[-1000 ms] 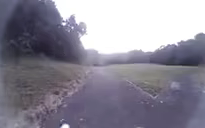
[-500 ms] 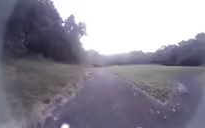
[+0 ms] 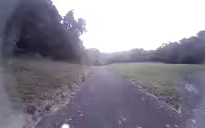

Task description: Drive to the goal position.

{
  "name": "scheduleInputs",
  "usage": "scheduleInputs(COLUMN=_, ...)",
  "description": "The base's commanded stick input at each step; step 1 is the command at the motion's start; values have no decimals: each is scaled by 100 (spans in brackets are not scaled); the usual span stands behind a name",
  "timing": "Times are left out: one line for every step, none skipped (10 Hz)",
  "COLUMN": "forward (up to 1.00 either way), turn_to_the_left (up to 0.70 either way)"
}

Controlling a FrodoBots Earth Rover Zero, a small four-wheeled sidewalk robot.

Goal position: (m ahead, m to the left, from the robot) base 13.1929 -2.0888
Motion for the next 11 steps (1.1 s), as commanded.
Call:
scheduleInputs(forward=70, turn_to_the_left=-33)
scheduleInputs(forward=70, turn_to_the_left=0)
scheduleInputs(forward=70, turn_to_the_left=0)
scheduleInputs(forward=70, turn_to_the_left=0)
scheduleInputs(forward=70, turn_to_the_left=0)
scheduleInputs(forward=70, turn_to_the_left=0)
scheduleInputs(forward=70, turn_to_the_left=0)
scheduleInputs(forward=70, turn_to_the_left=0)
scheduleInputs(forward=70, turn_to_the_left=0)
scheduleInputs(forward=70, turn_to_the_left=0)
scheduleInputs(forward=70, turn_to_the_left=0)
